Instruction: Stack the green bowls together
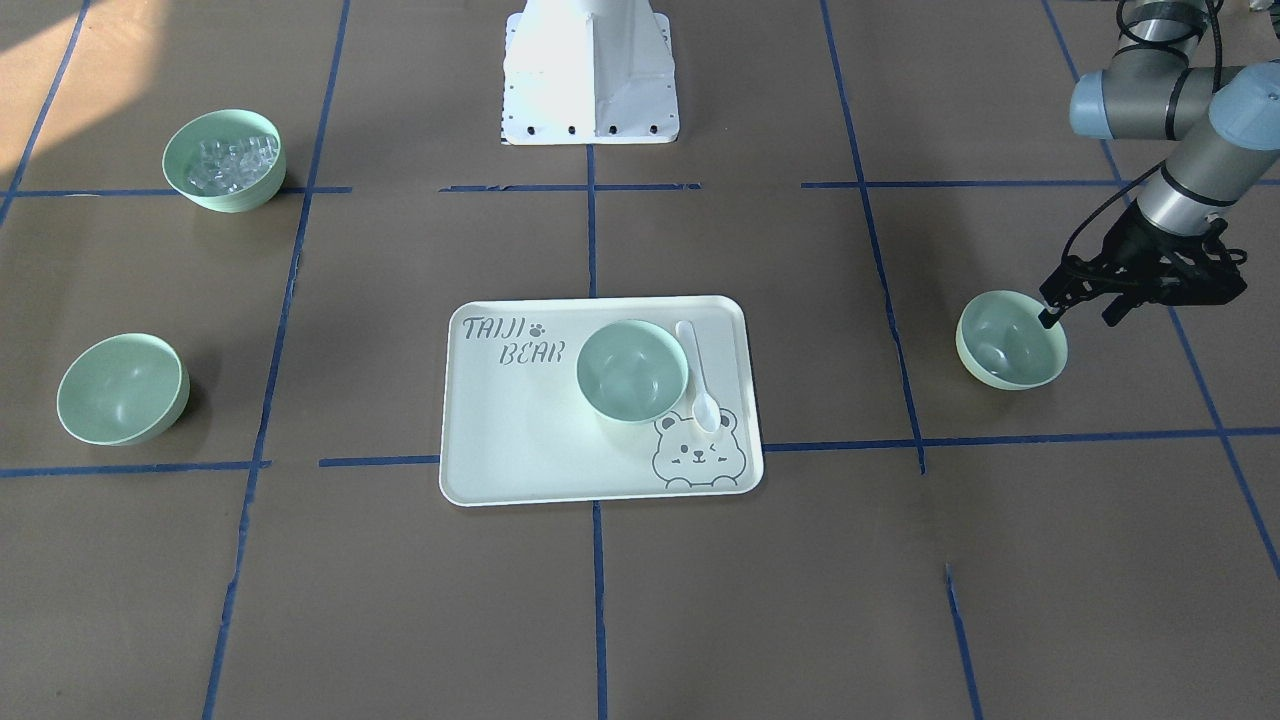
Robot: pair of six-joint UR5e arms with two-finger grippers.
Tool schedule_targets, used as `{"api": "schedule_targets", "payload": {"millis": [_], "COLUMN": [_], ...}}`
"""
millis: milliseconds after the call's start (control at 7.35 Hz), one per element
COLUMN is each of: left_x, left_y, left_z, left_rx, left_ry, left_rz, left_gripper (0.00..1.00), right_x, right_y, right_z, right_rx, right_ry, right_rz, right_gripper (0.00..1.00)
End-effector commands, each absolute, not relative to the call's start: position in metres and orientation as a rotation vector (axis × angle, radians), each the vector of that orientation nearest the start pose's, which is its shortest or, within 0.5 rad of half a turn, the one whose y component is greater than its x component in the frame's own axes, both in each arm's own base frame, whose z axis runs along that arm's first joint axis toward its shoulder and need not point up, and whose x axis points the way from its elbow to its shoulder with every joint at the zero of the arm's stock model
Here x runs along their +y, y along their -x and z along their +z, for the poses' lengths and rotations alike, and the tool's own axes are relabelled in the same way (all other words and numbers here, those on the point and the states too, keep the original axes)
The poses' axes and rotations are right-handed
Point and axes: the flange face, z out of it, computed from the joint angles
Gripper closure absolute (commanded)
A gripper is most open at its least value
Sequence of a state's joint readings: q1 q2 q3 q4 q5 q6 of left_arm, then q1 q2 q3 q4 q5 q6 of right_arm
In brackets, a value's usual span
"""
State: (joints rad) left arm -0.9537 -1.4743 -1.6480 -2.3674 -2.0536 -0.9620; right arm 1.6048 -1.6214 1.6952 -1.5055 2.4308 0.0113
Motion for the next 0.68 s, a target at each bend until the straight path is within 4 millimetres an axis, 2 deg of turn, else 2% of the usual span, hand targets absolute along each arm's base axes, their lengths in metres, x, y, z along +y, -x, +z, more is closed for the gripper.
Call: {"api": "schedule_targets", "payload": {"millis": [0,272,408,544], "left_x": [-0.448,-0.462,-0.464,-0.464], "left_y": [-0.224,-0.235,-0.236,-0.236], "left_z": [0.592,0.593,0.593,0.593], "left_rx": [0.856,0.857,0.857,0.857], "left_ry": [-0.204,-0.202,-0.202,-0.202], "left_rz": [-0.123,-0.124,-0.124,-0.124], "left_gripper": [0.24,0.42,0.55,0.78], "right_x": [-0.478,-0.479,-0.479,-0.480], "right_y": [-0.056,-0.035,-0.024,-0.001], "right_z": [0.585,0.560,0.550,0.545], "right_rx": [-0.870,-0.878,-0.883,-0.889], "right_ry": [-0.125,-0.119,-0.104,-0.092], "right_rz": [0.022,0.032,0.052,0.050], "right_gripper": [0.00,0.00,0.00,0.00]}}
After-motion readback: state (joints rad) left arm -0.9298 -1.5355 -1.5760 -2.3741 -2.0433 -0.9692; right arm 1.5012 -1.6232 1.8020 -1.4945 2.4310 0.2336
